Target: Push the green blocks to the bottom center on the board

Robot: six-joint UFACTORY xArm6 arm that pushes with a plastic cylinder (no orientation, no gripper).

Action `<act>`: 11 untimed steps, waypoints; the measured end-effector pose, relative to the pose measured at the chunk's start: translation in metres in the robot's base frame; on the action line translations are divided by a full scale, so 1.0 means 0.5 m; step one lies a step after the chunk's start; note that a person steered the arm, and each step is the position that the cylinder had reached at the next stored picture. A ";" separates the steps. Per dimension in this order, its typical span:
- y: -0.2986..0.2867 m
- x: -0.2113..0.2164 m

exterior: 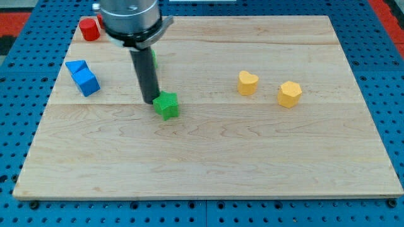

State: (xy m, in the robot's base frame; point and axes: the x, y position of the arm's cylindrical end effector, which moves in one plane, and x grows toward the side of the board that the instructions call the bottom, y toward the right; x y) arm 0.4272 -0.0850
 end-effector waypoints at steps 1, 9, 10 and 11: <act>0.031 -0.024; 0.038 -0.217; -0.024 -0.245; -0.084 -0.245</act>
State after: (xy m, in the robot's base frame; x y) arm 0.3049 -0.1270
